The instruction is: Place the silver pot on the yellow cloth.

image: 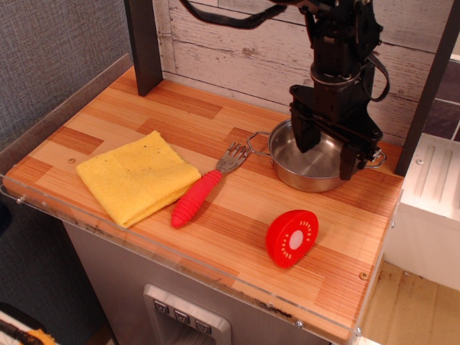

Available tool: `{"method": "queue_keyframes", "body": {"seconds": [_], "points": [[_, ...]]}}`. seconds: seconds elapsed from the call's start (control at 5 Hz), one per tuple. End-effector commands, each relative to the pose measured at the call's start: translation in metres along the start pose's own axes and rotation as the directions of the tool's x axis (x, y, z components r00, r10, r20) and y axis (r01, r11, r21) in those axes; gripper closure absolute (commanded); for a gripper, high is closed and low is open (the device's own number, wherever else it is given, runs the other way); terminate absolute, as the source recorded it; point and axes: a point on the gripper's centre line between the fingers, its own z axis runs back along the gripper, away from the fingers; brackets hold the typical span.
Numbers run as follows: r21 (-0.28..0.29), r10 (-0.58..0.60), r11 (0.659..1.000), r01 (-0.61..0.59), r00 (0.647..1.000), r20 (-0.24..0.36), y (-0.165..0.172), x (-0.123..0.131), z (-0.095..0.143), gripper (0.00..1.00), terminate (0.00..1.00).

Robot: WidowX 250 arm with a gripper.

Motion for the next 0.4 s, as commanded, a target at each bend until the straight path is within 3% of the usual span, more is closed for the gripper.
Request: {"method": "queue_keyframes", "body": {"seconds": [0.0,0.2], "points": [[0.001,-0.023,1.000,0.023,0.999,0.035,-0.0140,0.0121,-0.0035,0.00,0.00],[0.008,-0.019,1.000,0.019,1.000,0.013,-0.0126,0.0107,-0.0112,0.00,0.00]]}}
